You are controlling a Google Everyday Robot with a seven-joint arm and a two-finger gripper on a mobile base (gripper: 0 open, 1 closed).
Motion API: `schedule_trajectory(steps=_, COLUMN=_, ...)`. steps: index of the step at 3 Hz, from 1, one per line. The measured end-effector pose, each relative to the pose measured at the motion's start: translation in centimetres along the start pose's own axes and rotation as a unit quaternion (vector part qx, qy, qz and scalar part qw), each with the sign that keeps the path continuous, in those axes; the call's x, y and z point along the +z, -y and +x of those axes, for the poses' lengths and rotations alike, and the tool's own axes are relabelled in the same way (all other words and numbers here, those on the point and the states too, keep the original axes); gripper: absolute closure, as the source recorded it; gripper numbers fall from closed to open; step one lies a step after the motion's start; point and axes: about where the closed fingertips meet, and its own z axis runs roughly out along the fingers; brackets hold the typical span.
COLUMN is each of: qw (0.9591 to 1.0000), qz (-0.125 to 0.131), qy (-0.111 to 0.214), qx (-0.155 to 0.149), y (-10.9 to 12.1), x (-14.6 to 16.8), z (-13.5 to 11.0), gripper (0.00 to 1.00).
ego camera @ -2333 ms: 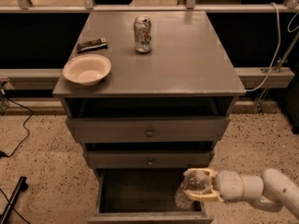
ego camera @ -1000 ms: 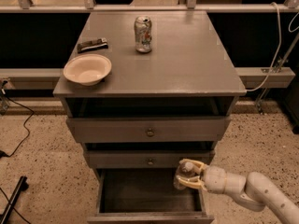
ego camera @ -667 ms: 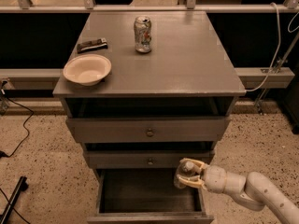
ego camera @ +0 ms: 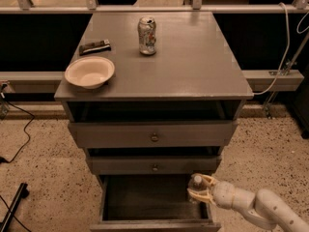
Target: Place water bottle into bottom drawer
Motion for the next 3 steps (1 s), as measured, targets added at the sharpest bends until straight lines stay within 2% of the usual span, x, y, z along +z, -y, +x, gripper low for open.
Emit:
schedule_trajectory(steps=1, qw=0.9990, qz=0.038, qy=0.002, qx=0.025, y=-0.3, x=-1.9, z=9.1, gripper=1.00)
schedule_trajectory(steps=2, qw=0.9990, qz=0.037, qy=0.003, qx=0.024, y=-0.3, x=-1.5, z=9.2, gripper=1.00)
schedule_trajectory(steps=3, qw=0.9991, qz=0.035, qy=0.014, qx=0.023, y=-0.1, x=0.9, z=10.5, gripper=1.00)
